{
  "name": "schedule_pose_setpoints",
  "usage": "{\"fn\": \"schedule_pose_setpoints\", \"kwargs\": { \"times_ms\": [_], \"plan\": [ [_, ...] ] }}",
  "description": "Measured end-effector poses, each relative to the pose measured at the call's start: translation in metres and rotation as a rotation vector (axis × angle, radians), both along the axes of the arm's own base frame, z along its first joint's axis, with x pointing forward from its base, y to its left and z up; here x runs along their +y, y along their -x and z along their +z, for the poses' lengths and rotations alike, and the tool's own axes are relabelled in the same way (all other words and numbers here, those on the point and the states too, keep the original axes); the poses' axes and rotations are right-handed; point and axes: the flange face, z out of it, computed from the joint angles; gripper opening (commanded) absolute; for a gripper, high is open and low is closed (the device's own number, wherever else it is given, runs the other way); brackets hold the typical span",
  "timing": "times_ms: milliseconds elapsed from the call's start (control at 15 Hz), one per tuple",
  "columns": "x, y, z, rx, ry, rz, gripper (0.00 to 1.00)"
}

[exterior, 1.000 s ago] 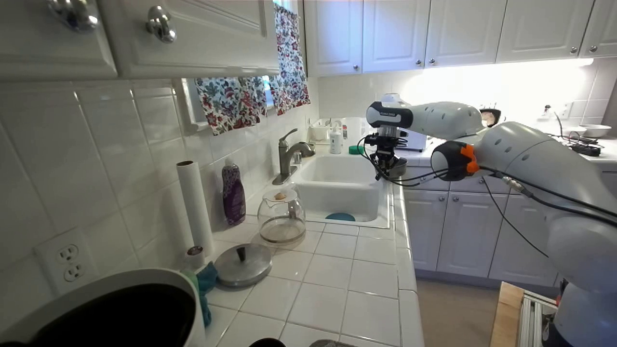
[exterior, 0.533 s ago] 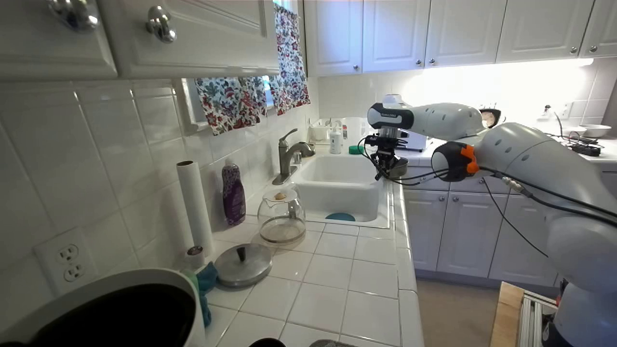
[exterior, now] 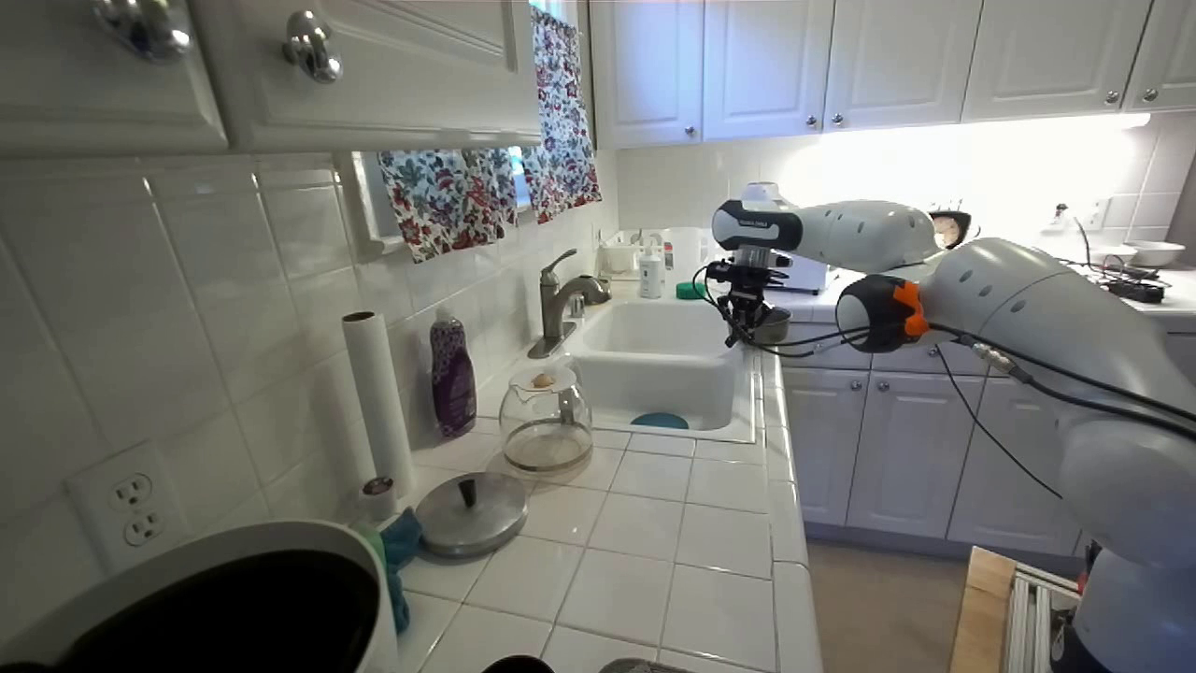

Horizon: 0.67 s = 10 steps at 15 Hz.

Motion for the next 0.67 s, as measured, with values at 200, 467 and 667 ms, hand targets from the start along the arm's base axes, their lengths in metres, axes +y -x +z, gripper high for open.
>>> {"fn": "schedule_pose_setpoints", "kwargs": {
  "times_ms": [200, 467, 667],
  "plan": [
    [-0.0011, -0.0017, 0.0020, -0.016, 0.012, -0.007, 0.82],
    [-0.0022, -0.0034, 0.0039, -0.031, 0.023, -0.012, 1.00],
    [0.0002, -0.0054, 0.0069, -0.038, 0.022, -0.008, 1.00]
  ]
}}
